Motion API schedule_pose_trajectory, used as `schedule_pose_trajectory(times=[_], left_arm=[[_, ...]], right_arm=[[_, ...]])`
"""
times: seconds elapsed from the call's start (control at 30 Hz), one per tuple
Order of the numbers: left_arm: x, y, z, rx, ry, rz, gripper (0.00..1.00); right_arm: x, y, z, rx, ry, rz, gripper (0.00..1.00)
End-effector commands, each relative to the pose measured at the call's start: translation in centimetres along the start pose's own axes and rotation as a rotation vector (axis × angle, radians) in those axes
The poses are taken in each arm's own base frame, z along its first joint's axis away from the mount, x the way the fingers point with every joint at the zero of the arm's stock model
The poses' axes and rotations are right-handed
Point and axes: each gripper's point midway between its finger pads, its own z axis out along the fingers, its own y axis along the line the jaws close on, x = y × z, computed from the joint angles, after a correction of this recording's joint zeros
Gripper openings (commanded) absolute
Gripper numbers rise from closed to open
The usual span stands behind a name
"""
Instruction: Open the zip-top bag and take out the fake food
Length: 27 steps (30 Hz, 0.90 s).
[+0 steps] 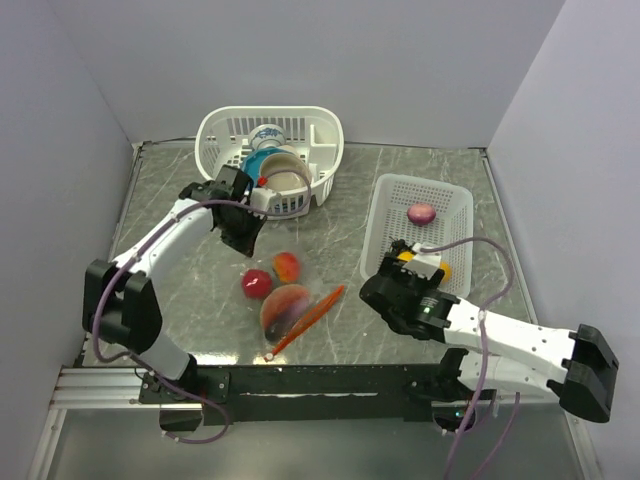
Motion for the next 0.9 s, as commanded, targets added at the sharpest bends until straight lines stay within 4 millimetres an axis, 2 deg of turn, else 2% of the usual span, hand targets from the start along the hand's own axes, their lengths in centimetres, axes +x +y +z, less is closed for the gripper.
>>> schedule_pose_trajectory(times=[0.0, 0.13, 0.2, 0.23, 0.27, 0.3, 0.33, 0.37, 0.4, 0.47, 0.6, 0.73, 0.87], left_arm=[[0.6, -3.0, -2.5, 0.107, 0.008, -0.034, 0.01], [1.1, -2.6, -2.6, 0.077, -0.007, -0.024, 0.01], [2.5, -1.3, -1.5, 0.011, 0.03, -0.02, 0.01], [2.5, -0.7, -0.8, -0.017, 0.027, -0.017, 0.01], [3.9, 0.4, 0.1, -0.074, 0.064, -0.016, 0.01], [4.3, 1.1, 0.7, -0.102, 0.074, -0.016, 0.01], [4.1, 1.8, 1.5, -0.132, 0.062, -0.01, 0.01], [5.2, 2.4, 2.4, -0.159, 0.089, -0.009, 0.01], [5.5, 3.2, 2.8, -0.202, 0.098, -0.005, 0.01], [6.3, 4.1, 4.2, -0.237, 0.119, 0.001, 0.01], [7.2, 5.9, 6.0, -0.312, 0.16, 0.014, 0.01], [7.4, 6.6, 7.2, -0.336, 0.179, 0.018, 0.01], [7.1, 6.8, 7.9, -0.336, 0.182, 0.014, 0.01]], right_arm=[[-0.7, 1.1, 0.1, 0.014, -0.002, 0.001, 1.0], [-0.9, 2.0, -0.6, -0.015, -0.024, -0.025, 1.0], [-1.0, 3.4, -1.6, -0.079, -0.039, -0.032, 1.0], [-1.0, 3.8, -2.0, -0.105, -0.043, -0.056, 1.0], [-0.7, 4.8, -3.0, -0.159, -0.043, -0.077, 1.0], [-0.5, 5.6, -3.5, -0.193, -0.05, -0.078, 1.0], [-0.1, 6.1, -4.0, -0.224, -0.051, -0.122, 1.0], [0.2, 6.6, -4.4, -0.247, -0.048, -0.141, 1.0], [0.7, 7.5, -5.2, -0.29, -0.042, -0.156, 1.0], [1.7, 8.2, -5.7, -0.31, -0.033, -0.21, 1.0], [4.2, 11.0, -7.6, -0.462, -0.029, -0.327, 1.0], [6.8, 13.3, -8.3, -0.6, -0.026, -0.425, 1.0], [8.2, 16.1, -9.0, -0.734, -0.061, -0.491, 0.95]])
